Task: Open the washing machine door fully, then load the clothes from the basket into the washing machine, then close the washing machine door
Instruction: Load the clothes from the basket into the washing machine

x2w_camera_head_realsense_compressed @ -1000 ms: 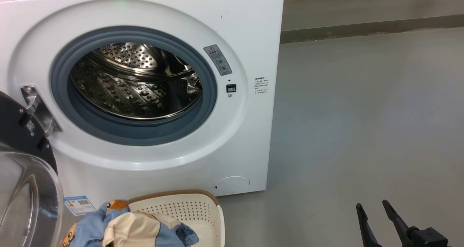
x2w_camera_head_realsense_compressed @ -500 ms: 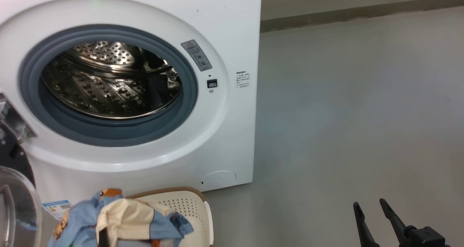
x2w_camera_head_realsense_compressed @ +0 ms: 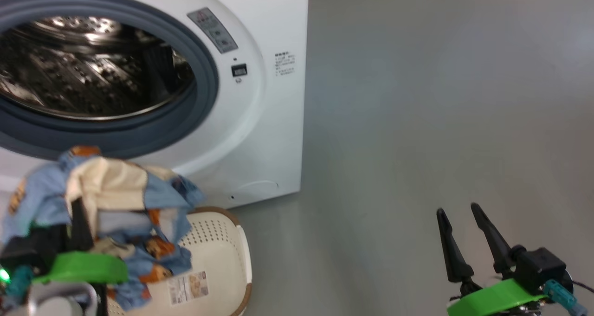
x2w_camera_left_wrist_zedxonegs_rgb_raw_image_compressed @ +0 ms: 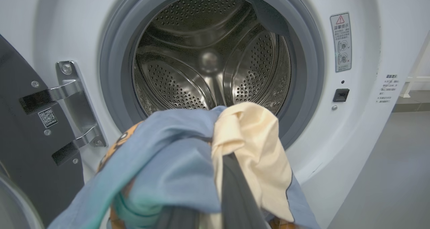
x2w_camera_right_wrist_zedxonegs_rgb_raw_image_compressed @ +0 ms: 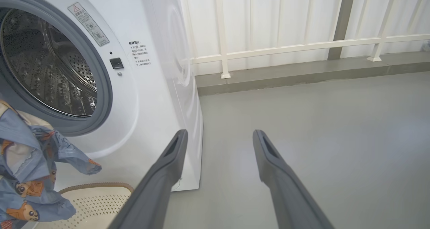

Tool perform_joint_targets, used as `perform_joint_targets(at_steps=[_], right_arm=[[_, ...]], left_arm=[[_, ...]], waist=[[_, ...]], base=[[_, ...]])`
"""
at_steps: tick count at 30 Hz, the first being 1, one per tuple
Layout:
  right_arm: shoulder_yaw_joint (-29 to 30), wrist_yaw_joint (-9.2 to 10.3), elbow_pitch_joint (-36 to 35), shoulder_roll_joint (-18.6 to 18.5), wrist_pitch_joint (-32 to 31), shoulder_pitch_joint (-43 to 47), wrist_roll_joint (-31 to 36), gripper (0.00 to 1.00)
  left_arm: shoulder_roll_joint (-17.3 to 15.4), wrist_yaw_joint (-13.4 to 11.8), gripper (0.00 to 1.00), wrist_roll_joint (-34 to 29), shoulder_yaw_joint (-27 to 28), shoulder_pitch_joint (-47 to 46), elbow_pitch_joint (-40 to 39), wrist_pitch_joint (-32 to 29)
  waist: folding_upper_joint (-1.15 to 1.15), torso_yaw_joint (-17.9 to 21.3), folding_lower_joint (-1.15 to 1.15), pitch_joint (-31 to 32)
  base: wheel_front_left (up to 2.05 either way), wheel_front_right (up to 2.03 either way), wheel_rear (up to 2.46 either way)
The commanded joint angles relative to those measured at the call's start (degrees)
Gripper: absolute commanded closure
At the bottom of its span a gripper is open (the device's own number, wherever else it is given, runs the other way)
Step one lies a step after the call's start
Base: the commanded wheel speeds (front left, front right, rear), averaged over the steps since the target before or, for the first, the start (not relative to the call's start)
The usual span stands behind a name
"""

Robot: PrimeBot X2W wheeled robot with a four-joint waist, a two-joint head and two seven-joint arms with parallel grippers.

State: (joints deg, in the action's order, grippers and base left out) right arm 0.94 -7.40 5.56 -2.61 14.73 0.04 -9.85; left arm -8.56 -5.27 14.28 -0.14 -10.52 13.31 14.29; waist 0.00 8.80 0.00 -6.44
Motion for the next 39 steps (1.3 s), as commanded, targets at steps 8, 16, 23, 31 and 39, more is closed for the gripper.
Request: perform_joint_targets(at_steps=[8, 16, 23, 31, 39], right_arm=[[-5.26, -0.09, -2.62, -0.28, 0.27, -6.73, -4.40, 0.00], [-8.62, -0.09, -2.98, -0.28, 0.27, -10.12, -7.76, 0.00], [-11.29, -0.09, -2.95, -0.27, 0.27, -11.59, -9.51, 0.00], [-14.88, -0.09, -3.42, -0.27, 0.27, -12.43, -10.55, 0.00], [-18.15, -0.09, -3.36, -0.27, 0.27, -11.64, -10.91, 0.00]], left_arm=[[-7.08, 0.48, 1.00, -1.06, 3.57, -14.68, 4.31, 0.47], [-12.76, 1.12, 1.00, -2.74, 4.09, -26.41, 9.96, 0.56], [-17.24, 2.53, 1.00, -5.31, 2.70, -36.86, 18.09, 0.66], [-21.45, 4.04, 1.00, -7.69, 1.08, -47.39, 23.44, 0.70], [-25.52, 5.46, 1.00, -8.01, 1.26, -56.74, 27.90, 0.70]], waist=[[0.00, 5.95, 0.00, -12.71], [0.00, 9.88, 0.00, -19.77], [0.00, 13.08, 0.00, -23.94], [0.00, 16.10, 0.00, -28.38], [0.00, 18.69, 0.00, -31.53]], base=[[0.00, 0.00, 0.00], [0.00, 0.00, 0.00], [0.00, 0.00, 0.00], [0.00, 0.00, 0.00], [0.00, 0.00, 0.00]])
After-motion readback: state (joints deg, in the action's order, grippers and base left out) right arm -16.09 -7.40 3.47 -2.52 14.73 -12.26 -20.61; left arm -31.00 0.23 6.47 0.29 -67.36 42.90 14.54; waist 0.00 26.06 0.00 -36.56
